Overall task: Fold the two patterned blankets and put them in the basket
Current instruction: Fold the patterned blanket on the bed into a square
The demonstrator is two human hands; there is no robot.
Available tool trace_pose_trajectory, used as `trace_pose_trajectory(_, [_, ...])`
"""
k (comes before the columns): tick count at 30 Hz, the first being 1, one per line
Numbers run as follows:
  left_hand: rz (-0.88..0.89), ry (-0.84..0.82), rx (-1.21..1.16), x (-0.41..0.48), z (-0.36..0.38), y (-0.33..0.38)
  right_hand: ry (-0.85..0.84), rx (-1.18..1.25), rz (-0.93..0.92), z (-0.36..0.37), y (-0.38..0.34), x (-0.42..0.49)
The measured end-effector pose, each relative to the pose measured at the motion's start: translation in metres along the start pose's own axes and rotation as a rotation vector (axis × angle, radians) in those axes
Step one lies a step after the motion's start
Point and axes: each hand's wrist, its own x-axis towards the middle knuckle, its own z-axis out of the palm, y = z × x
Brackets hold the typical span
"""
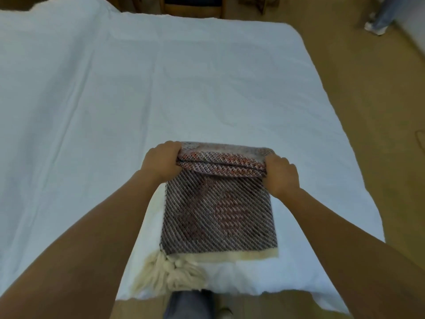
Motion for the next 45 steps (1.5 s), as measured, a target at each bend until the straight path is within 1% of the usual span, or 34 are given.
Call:
trace_pose_trajectory(6, [0.017, -0.031, 0.073, -0.098, 0.037, 0.010, -0.044, -0.022, -0.038, 0.024, 0.001, -0.092])
trace_pose_trajectory(9, [0.026, -0.060, 0.137, -0.130, 0.056, 0.009, -0.077, -0.046, -0.067, 0.041, 0.005, -0.119])
trace_pose_trajectory(12, [0.006, -0.094, 0.184, -0.157, 0.078, 0.005, -0.094, -0.024, -0.135, 0.063, 0.004, -0.143])
trace_pose_trajectory(15, [-0.039, -0.174, 0.213, -0.177, 0.099, 0.005, -0.118, -0.016, -0.170, 0.089, 0.001, -0.162])
trace_pose_trajectory(17, [-0.050, -0.245, 0.231, -0.185, 0.112, 0.008, -0.155, -0.049, -0.129, 0.102, 0.000, -0.172])
trace_pose_trajectory(20, [-0.071, -0.298, 0.250, -0.193, 0.124, 0.012, -0.299, -0.128, -0.056, 0.114, -0.003, -0.180])
trace_pose_trajectory(23, [-0.092, -0.351, 0.254, -0.194, 0.127, 0.015, -0.369, -0.118, -0.020, 0.117, -0.005, -0.182])
trace_pose_trajectory(25, [-0.103, -0.331, 0.200, -0.193, 0.123, 0.017, -0.332, -0.083, -0.005, 0.112, -0.007, -0.181])
trace_pose_trajectory(28, [-0.095, -0.201, 0.023, -0.184, 0.108, 0.022, -0.132, 0.038, -0.025, 0.100, -0.014, -0.174])
trace_pose_trajectory(30, [-0.041, -0.119, -0.011, -0.169, 0.102, 0.029, -0.048, 0.114, -0.058, 0.092, -0.023, -0.164])
trace_pose_trajectory(32, [-0.013, -0.075, -0.011, -0.150, 0.101, 0.041, -0.052, 0.168, -0.079, 0.085, -0.037, -0.151])
trace_pose_trajectory(36, [-0.025, -0.111, 0.037, -0.116, 0.111, 0.062, -0.091, 0.227, -0.085, 0.084, -0.069, -0.121])
trace_pose_trajectory(41, [-0.031, -0.074, 0.113, -0.068, 0.136, 0.050, -0.049, 0.182, -0.123, 0.104, -0.090, -0.062])
trace_pose_trajectory(45, [-0.005, -0.050, 0.123, -0.043, 0.159, 0.029, -0.047, 0.095, -0.193, 0.133, -0.088, -0.031])
